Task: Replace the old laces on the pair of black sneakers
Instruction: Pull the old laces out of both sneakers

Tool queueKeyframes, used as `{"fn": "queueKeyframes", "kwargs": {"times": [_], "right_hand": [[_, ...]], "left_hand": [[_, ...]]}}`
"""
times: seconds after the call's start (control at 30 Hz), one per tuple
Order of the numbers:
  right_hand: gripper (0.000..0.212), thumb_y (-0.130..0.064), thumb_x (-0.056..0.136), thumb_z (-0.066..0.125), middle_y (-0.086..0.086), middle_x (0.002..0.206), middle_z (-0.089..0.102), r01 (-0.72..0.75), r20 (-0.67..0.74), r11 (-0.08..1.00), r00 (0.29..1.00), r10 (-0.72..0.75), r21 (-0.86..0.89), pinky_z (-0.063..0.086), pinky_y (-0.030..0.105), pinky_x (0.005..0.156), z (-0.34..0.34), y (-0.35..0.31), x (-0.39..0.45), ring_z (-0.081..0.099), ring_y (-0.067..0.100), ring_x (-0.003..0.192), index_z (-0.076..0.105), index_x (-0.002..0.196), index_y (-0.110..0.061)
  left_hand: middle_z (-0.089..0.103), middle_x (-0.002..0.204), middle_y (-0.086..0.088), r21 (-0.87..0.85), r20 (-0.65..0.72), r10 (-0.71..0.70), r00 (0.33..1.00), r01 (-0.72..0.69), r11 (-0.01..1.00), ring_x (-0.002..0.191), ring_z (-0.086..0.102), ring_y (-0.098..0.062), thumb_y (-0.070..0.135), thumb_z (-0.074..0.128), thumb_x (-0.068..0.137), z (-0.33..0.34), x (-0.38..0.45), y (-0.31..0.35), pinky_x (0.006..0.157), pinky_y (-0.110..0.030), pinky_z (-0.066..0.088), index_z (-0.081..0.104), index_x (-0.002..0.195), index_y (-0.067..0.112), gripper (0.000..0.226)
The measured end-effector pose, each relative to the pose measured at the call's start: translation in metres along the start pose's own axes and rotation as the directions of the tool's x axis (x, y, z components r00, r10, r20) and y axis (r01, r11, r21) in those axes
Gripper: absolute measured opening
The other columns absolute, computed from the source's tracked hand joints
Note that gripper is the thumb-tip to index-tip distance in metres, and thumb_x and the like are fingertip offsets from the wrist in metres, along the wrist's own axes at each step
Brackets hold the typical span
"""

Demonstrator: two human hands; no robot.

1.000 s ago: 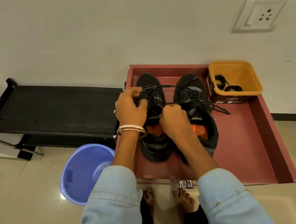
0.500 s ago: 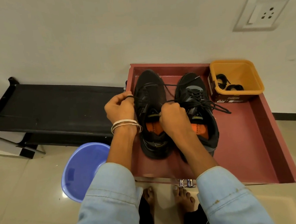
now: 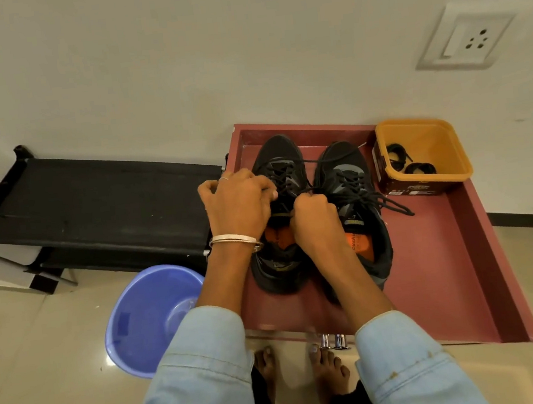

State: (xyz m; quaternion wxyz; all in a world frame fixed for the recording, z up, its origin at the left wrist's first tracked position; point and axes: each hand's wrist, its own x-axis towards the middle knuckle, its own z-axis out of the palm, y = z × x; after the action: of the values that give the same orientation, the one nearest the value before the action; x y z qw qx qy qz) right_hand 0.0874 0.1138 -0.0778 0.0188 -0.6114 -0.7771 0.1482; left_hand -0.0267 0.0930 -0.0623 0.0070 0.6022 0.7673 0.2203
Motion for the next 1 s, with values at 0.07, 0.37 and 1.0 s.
{"fn": "queueKeyframes", "kwargs": {"times": [0.07, 0.37, 1.0], "right_hand": [[0.028, -0.003, 0.097, 0.042, 0.025, 0.116, 0.056, -0.001, -0.004, 1.000, 1.000, 0.001, 0.008, 0.041, 0.036, 0.070, -0.001, 0.000, 0.000, 0.058, 0.043, 0.104, 0.047, 0.122, 0.009], [0.025, -0.002, 0.096, 0.041, 0.025, 0.113, 0.056, -0.002, -0.009, 1.000, 1.000, 0.002, 0.028, 0.037, 0.034, 0.067, -0.001, 0.001, 0.000, 0.058, 0.044, 0.102, 0.050, 0.117, 0.008], [0.023, -0.003, 0.096, 0.041, 0.025, 0.110, 0.058, -0.016, -0.030, 0.998, 0.999, 0.018, 0.061, 0.038, 0.035, 0.065, -0.001, 0.003, 0.000, 0.059, 0.043, 0.101, 0.053, 0.113, 0.007]], "left_hand": [[0.061, 0.090, 0.011, -0.250, -0.136, -0.219, 0.966, 0.180, 0.951, 0.089, 0.055, -0.012, 0.019, 0.058, 0.086, -0.002, 0.000, -0.004, 0.091, -0.040, 0.036, 0.068, 0.083, 0.027, 0.013], [0.055, 0.087, 0.010, -0.469, -0.097, -0.140, 0.985, 0.078, 0.880, 0.083, 0.059, -0.013, 0.029, 0.064, 0.080, -0.006, 0.003, -0.009, 0.083, -0.042, 0.049, 0.054, 0.118, 0.043, 0.042], [0.056, 0.104, -0.006, -0.679, -0.225, -0.627, 0.746, 0.341, 0.650, 0.070, 0.049, -0.002, 0.012, 0.062, 0.086, -0.004, 0.010, -0.018, 0.072, -0.005, 0.042, 0.060, 0.086, 0.014, 0.003]]}}
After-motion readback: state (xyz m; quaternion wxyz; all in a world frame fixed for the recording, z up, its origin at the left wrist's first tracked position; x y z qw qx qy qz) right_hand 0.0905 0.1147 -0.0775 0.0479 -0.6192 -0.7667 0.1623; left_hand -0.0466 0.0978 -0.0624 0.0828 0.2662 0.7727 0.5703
